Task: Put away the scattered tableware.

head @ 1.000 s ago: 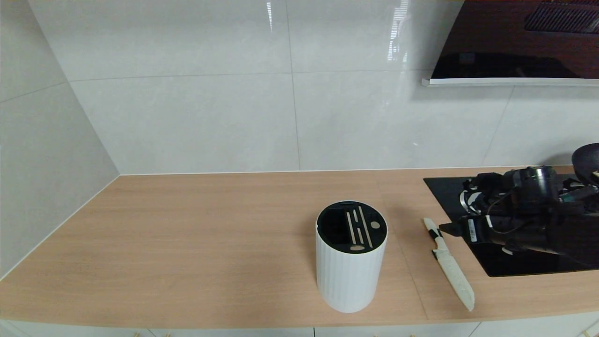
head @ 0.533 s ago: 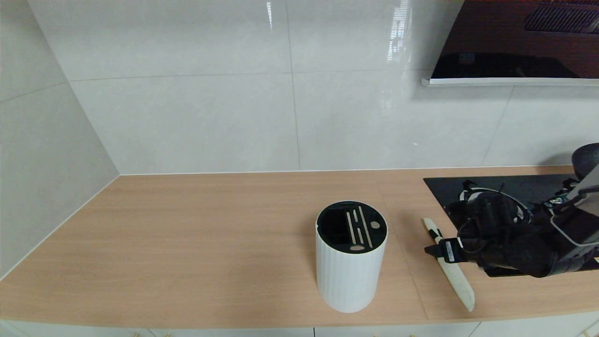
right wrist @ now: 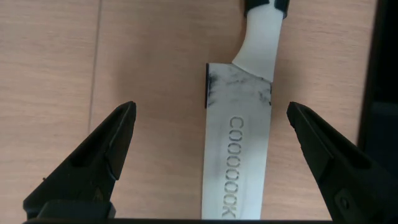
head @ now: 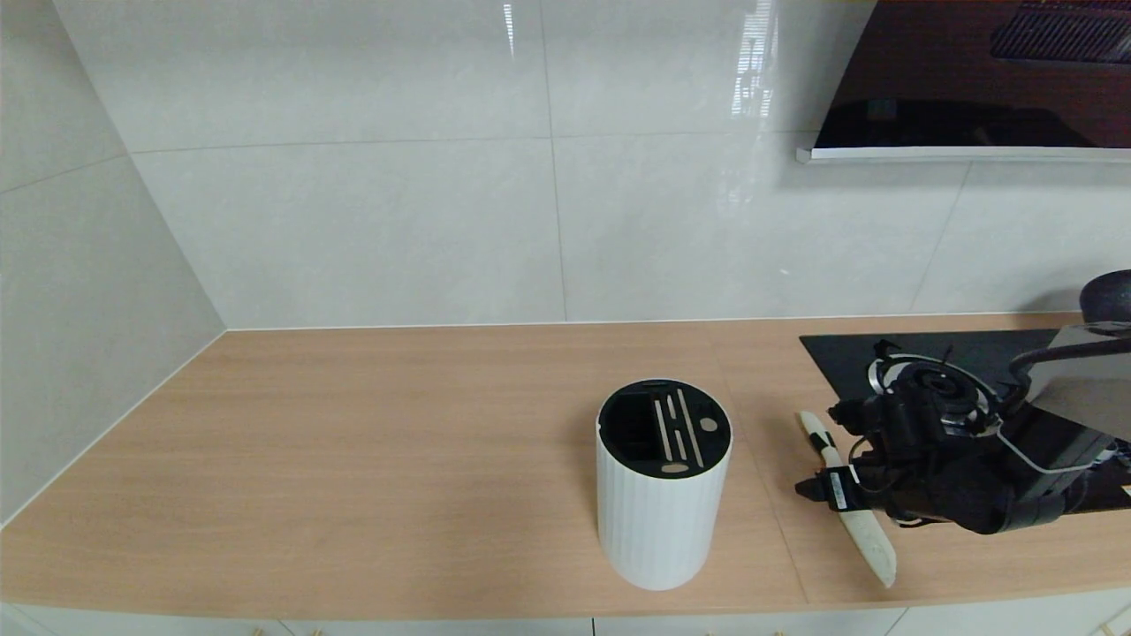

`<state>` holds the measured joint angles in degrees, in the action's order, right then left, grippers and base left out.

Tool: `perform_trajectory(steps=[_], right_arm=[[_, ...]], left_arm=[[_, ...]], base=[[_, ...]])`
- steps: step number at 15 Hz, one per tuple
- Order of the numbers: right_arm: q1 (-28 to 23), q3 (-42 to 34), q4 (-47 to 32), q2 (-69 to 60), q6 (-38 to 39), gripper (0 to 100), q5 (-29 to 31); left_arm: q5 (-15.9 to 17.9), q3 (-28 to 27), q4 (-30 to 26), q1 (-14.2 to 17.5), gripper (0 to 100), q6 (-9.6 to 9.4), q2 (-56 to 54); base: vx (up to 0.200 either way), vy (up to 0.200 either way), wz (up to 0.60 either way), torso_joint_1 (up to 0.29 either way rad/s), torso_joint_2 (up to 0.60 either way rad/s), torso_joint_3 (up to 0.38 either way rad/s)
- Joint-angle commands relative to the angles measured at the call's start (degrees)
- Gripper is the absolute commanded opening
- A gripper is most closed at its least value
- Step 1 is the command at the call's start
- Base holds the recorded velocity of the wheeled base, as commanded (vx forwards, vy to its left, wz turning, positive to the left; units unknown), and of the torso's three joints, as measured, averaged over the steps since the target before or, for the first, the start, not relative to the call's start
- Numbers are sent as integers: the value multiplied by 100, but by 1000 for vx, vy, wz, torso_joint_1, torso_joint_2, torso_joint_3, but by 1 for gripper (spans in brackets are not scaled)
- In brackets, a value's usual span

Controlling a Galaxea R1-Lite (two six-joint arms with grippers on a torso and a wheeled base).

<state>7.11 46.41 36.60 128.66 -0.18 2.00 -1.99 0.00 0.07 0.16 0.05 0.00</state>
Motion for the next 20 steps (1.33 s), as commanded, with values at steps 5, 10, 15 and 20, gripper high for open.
perform_trajectory(steps=[5, 10, 15, 20], right_arm=[[-104, 114, -3, 159, 1, 100, 11], [-175, 184, 5, 230, 9, 100, 20], [-175, 263, 5, 344, 9, 100, 152], [-175, 255, 5, 388, 1, 0, 160]], left_arm=[[-3, 0, 1, 2, 100, 4, 0], [-3, 0, 1, 2, 100, 4, 0], [-3, 0, 1, 2, 100, 4, 0], [-3, 0, 1, 2, 100, 4, 0]], base=[[0, 0, 0, 0, 0, 0], [0, 0, 0, 0, 0, 0], [0, 0, 0, 0, 0, 0], [0, 0, 0, 0, 0, 0]])
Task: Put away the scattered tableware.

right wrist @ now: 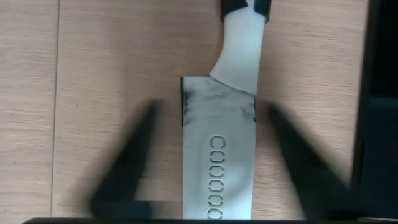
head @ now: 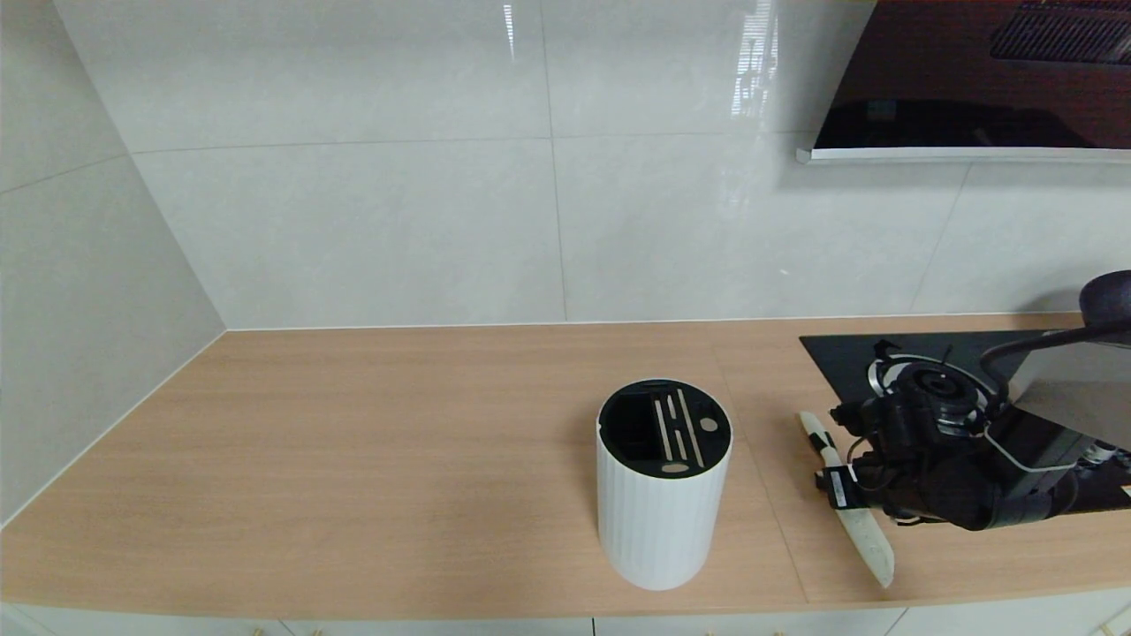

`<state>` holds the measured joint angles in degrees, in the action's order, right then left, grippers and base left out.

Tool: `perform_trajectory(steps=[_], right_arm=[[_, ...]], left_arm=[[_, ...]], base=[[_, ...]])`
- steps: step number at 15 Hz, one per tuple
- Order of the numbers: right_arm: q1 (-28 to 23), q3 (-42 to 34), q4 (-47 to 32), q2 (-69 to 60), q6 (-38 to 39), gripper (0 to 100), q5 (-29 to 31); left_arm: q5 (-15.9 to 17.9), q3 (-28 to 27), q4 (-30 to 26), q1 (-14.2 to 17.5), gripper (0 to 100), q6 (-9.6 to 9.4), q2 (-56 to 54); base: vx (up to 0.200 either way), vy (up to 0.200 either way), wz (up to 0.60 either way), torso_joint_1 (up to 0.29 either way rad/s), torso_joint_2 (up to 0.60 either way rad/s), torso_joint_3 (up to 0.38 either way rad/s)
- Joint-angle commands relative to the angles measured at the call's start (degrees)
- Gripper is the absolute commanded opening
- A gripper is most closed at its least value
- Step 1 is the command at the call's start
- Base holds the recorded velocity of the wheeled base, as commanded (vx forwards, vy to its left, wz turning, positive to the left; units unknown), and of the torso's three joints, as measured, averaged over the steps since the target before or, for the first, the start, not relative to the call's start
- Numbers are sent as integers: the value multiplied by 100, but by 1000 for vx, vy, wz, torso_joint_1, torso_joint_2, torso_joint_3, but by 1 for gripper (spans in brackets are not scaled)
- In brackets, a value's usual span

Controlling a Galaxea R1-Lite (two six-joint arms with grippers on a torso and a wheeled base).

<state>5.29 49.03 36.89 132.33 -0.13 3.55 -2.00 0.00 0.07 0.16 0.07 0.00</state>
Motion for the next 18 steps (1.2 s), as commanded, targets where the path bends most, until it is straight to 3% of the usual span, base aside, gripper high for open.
perform_trajectory(steps=[1, 6, 10, 12, 13, 14, 16, 17, 18], right_arm=[[16, -8, -24, 56, -13, 0, 6], [33, 1, -15, 39, -13, 0, 164], [33, -139, -33, -911, 31, 0, 225], [33, -377, -33, -1895, 31, 0, 164], [95, -368, -85, -2545, 31, 0, 173], [192, -236, -156, -2879, 22, 0, 173], [552, 353, -780, -3380, 22, 0, 217], [877, 775, -1237, -3644, 40, 0, 234], [1132, 968, -1474, -3837, 145, 0, 243]], left_arm=[[-2, 0, 1, 2, 100, 1, 9], [-2, 0, 1, 2, 100, 1, 0], [68, -35, 10, 2, 100, -166, 9], [692, -993, -166, -7, 100, -157, 483], [1158, -1986, -464, -7, 100, -139, 1389], [1457, -2549, -535, -7, 100, -139, 2162], [2046, -3568, -535, -16, 100, -174, 3691], [2283, -4034, -535, -51, 100, -104, 4509], [2406, -4263, -526, -280, 100, 37, 5027]], base=[[0, 0, 0, 0, 0, 0], [0, 0, 0, 0, 0, 0], [0, 0, 0, 0, 0, 0], [0, 0, 0, 0, 0, 0], [0, 0, 0, 0, 0, 0], [0, 0, 0, 0, 0, 0], [0, 0, 0, 0, 0, 0], [0, 0, 0, 0, 0, 0], [0, 0, 0, 0, 0, 0]])
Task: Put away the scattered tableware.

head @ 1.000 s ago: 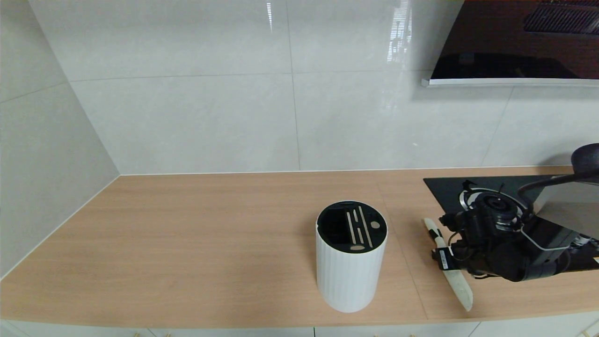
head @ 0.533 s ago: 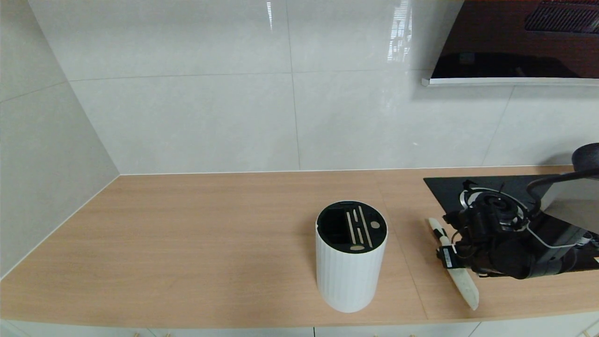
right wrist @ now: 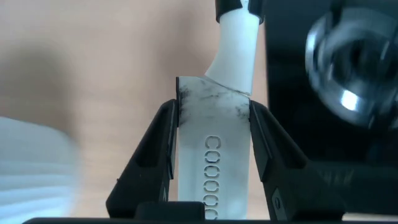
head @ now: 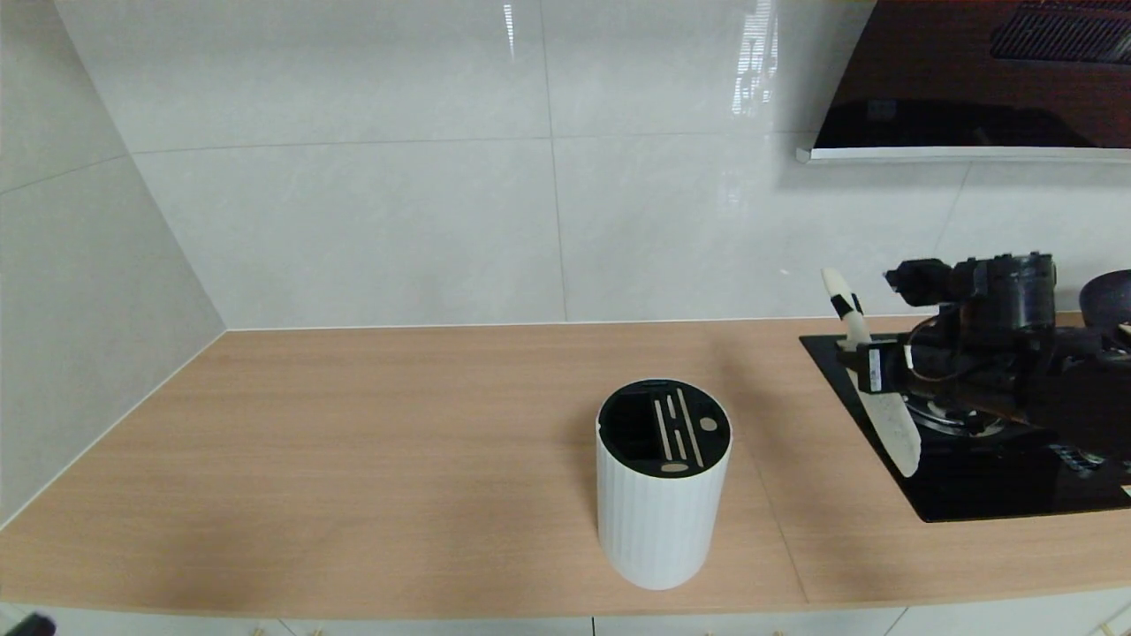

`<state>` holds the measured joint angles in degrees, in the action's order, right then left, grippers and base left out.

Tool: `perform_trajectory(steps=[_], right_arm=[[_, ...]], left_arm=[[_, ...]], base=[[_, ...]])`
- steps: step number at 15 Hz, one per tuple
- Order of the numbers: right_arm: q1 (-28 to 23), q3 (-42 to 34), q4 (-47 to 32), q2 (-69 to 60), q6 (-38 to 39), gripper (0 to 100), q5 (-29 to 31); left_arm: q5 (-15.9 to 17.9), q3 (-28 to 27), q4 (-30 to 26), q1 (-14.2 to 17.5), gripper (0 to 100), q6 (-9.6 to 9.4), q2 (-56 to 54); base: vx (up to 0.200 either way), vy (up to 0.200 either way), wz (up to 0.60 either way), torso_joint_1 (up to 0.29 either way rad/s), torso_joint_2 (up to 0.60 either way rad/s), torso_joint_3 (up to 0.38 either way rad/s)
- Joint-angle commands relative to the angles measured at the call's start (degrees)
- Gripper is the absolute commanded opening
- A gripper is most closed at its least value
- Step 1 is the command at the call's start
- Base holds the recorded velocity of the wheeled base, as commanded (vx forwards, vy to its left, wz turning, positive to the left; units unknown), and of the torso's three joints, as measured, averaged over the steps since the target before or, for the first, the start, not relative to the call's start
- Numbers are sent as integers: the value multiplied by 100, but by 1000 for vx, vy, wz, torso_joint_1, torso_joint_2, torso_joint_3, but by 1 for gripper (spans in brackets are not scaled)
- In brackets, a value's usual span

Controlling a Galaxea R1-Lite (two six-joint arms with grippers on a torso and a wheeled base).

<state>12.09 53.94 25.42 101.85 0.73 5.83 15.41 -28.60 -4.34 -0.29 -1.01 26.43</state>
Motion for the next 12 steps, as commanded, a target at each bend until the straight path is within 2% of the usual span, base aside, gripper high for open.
perform_trajectory(steps=[1, 2, 3, 5, 6, 8, 11, 12], right_arm=[[803, 459, -371, -992, 358, 0, 59], [1155, 301, -380, -1141, 718, 0, 112], [1436, 204, -380, -1185, 806, 0, 156], [1884, 160, -397, -1282, 823, 0, 367], [2131, 64, -397, -1308, 823, 0, 463], [2544, -15, -388, -1317, 832, 0, 525], [3045, -165, -371, -1308, 841, 0, 613], [3317, -182, -371, -1273, 850, 0, 639]], left_arm=[[674, -1561, -5, -832, 100, 593, 2938], [674, -1614, 416, -1430, 100, 1296, 3413], [683, -1561, 1181, -1878, 100, 1991, 3782], [683, -1508, 2543, -2493, 100, 2870, 4485], [692, -1499, 3000, -2616, 100, 3028, 4819], [700, -1552, 3668, -2792, 100, 3028, 5672], [718, -1596, 4178, -3056, 100, 3046, 6260], [718, -1605, 4512, -3214, 100, 3054, 6559]], base=[[0, 0, 0, 0, 0, 0], [0, 0, 0, 0, 0, 0], [0, 0, 0, 0, 0, 0], [0, 0, 0, 0, 0, 0], [0, 0, 0, 0, 0, 0], [0, 0, 0, 0, 0, 0], [0, 0, 0, 0, 0, 0], [0, 0, 0, 0, 0, 0]])
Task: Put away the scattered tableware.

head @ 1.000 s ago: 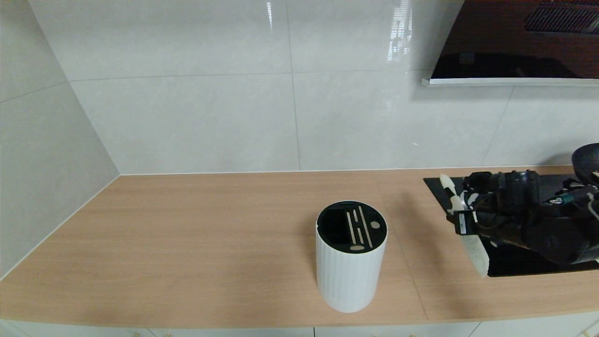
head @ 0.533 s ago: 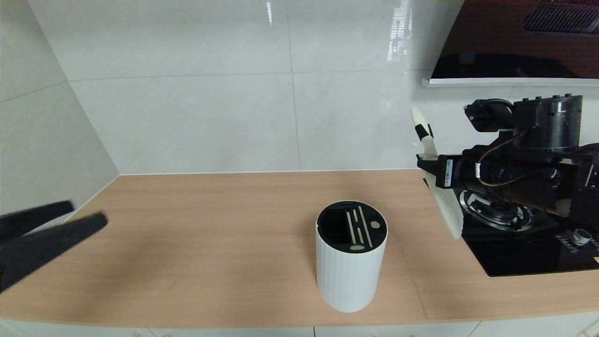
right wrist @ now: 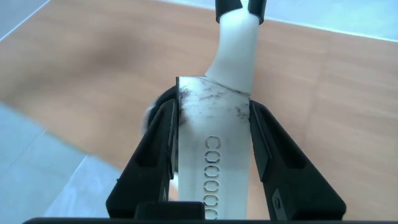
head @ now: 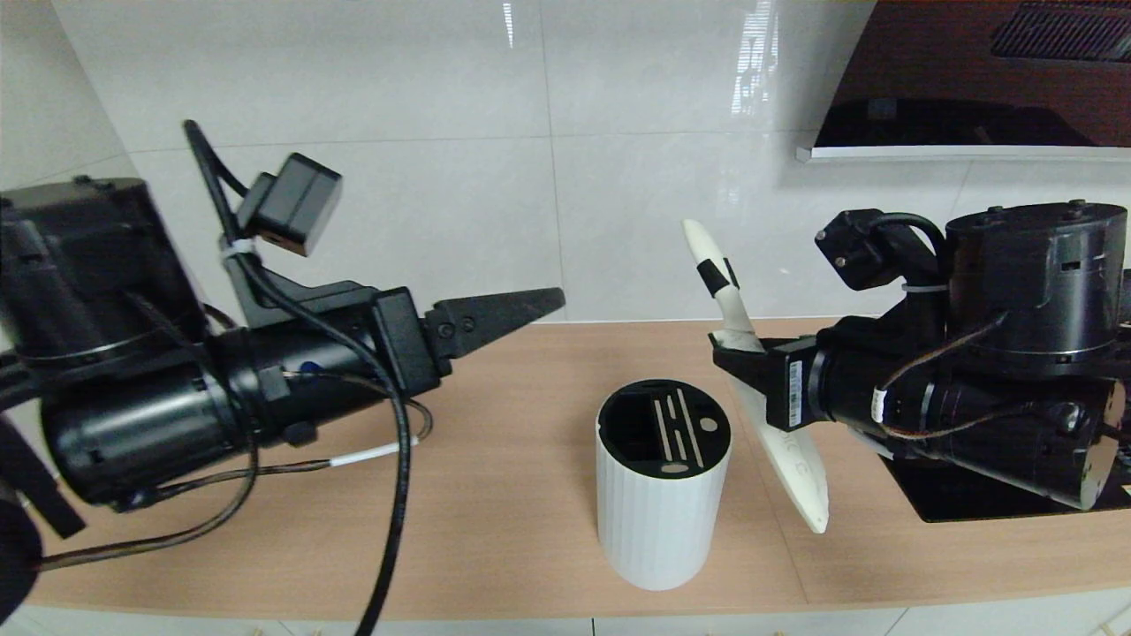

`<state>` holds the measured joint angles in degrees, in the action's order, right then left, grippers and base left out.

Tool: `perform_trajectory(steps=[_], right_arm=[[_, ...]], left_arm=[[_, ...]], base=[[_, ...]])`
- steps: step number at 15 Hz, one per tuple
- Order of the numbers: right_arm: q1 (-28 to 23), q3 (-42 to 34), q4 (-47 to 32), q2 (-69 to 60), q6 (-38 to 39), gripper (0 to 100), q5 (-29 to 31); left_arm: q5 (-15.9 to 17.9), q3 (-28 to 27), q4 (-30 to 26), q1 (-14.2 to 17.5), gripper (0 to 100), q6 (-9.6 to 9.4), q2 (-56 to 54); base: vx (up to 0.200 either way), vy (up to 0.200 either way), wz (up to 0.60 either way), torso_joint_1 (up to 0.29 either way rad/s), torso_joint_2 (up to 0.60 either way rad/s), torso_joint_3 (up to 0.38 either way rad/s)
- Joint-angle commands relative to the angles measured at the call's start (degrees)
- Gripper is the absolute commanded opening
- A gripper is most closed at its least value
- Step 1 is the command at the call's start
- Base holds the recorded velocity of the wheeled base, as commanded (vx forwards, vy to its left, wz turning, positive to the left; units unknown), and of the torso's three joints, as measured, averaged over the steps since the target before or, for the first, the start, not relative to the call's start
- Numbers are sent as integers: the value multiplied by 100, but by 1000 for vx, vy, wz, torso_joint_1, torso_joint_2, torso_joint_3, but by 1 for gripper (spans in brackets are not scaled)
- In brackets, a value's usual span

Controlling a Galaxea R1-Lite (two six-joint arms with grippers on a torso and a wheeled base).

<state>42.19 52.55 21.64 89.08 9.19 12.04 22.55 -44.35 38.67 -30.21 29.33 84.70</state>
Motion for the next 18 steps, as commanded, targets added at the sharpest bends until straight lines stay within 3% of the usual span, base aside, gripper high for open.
perform_trajectory(steps=[1, 3, 5, 7, 9, 18], right_arm=[[483, -43, 7, 40, 39, 0, 26], [659, -17, 25, 163, 162, 0, 193], [852, -17, 42, 286, 197, 0, 219], [940, -17, 113, 391, 250, 0, 334], [1019, -35, 218, 418, 267, 0, 342], [1204, -184, 227, 365, 241, 0, 342]], left_arm=[[-49, -118, 413, -363, 100, 20, 864], [-155, -197, 528, -635, 100, 38, 978], [-752, -276, 756, -917, 100, 38, 1295], [-1253, -276, 1327, -1084, 100, 29, 1673], [-1297, -285, 1547, -1163, 100, 29, 1822], [-1315, -443, 1574, -1084, 100, 38, 1945]], base=[[0, 0, 0, 0, 0, 0], [0, 0, 0, 0, 0, 0], [0, 0, 0, 0, 0, 0], [0, 0, 0, 0, 0, 0], [0, 0, 0, 0, 0, 0], [0, 0, 0, 0, 0, 0]])
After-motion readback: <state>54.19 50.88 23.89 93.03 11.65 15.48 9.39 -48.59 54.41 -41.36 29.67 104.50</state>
